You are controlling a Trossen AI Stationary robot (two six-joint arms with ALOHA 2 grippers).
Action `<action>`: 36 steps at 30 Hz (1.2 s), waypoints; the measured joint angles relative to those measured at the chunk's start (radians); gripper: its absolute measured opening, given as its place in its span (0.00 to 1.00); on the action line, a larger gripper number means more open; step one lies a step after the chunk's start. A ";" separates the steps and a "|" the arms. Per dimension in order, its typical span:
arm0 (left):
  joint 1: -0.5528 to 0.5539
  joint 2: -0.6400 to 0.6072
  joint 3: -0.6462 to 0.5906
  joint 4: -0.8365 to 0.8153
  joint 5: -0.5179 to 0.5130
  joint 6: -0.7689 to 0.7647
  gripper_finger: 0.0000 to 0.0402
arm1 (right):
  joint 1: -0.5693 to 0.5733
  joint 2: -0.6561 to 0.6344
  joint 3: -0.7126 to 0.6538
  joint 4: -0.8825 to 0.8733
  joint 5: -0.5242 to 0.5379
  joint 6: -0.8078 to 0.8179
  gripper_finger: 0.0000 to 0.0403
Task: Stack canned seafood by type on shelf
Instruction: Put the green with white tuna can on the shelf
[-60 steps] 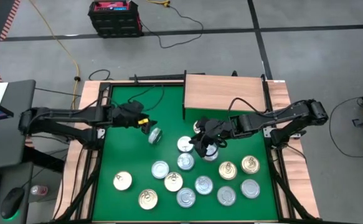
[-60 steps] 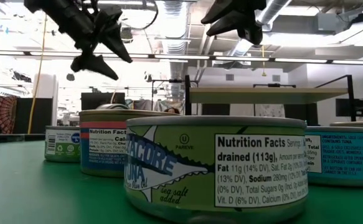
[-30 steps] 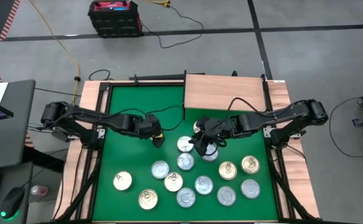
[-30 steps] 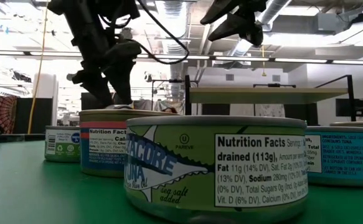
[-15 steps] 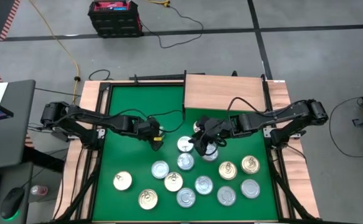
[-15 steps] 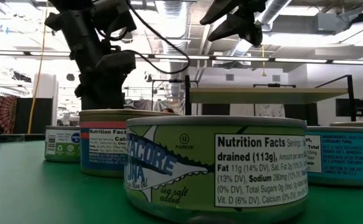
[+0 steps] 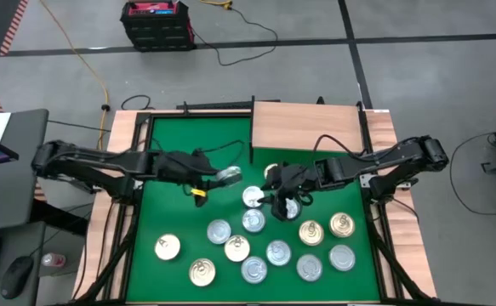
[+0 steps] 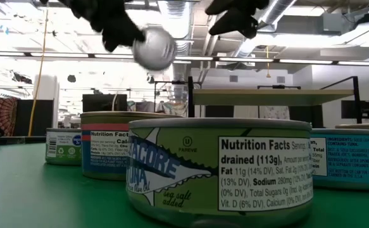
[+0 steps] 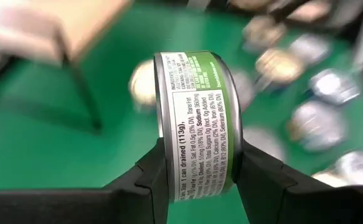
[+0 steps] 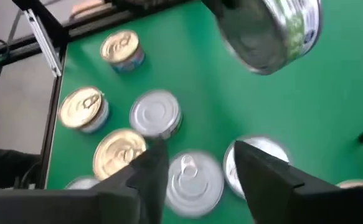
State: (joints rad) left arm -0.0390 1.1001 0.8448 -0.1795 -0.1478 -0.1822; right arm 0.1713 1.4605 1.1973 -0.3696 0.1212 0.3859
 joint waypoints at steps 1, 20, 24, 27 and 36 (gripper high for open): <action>-0.002 -0.013 0.000 0.024 0.009 0.017 0.35 | -0.004 0.000 0.000 0.020 0.005 -0.013 0.58; 0.153 0.291 0.324 0.056 -0.035 0.248 0.35 | -0.014 -0.113 0.194 -0.577 0.199 0.282 0.73; 0.206 0.445 0.531 -0.060 -0.121 0.367 0.35 | 0.019 -0.120 0.246 -0.740 0.230 0.442 0.73; 0.211 0.547 0.674 -0.110 -0.177 0.509 0.35 | 0.064 -0.118 0.278 -0.861 0.251 0.555 0.73; 0.246 0.795 1.017 -0.380 -0.238 0.689 0.35 | 0.194 -0.116 0.293 -1.042 0.301 0.835 0.73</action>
State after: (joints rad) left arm 0.2069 1.8951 1.8619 -0.5595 -0.3862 0.5073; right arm 0.3657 1.3441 1.4902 -1.4112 0.4217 1.2207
